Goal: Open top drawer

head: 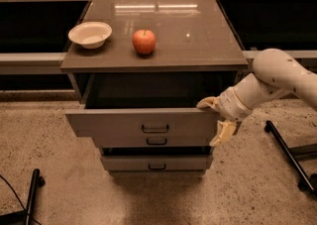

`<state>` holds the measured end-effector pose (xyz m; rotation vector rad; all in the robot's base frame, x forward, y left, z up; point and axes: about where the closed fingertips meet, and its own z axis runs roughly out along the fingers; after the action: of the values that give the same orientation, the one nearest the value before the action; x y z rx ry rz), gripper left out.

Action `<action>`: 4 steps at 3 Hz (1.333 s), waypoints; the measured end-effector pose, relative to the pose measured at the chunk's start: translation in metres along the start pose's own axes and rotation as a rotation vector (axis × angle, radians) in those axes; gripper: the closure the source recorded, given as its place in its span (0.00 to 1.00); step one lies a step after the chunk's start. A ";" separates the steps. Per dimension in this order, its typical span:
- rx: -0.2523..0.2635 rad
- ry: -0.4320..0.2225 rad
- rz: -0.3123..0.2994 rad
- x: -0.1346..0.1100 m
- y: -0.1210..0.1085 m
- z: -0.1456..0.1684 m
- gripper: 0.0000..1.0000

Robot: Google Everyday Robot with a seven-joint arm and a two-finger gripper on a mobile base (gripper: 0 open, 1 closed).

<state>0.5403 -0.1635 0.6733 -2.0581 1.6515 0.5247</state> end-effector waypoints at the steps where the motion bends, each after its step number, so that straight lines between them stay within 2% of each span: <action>1: -0.056 -0.088 0.002 -0.026 0.030 -0.011 0.22; 2: -0.064 -0.107 -0.023 -0.046 0.036 -0.025 0.22; 3: -0.033 -0.075 -0.049 -0.056 0.024 -0.029 0.22; 4: 0.061 0.012 -0.031 -0.051 -0.022 -0.028 0.48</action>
Offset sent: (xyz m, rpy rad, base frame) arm -0.0571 0.0223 0.0728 0.1112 0.0464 0.0954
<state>0.5511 -0.1338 0.7269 -2.0438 1.6196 0.4467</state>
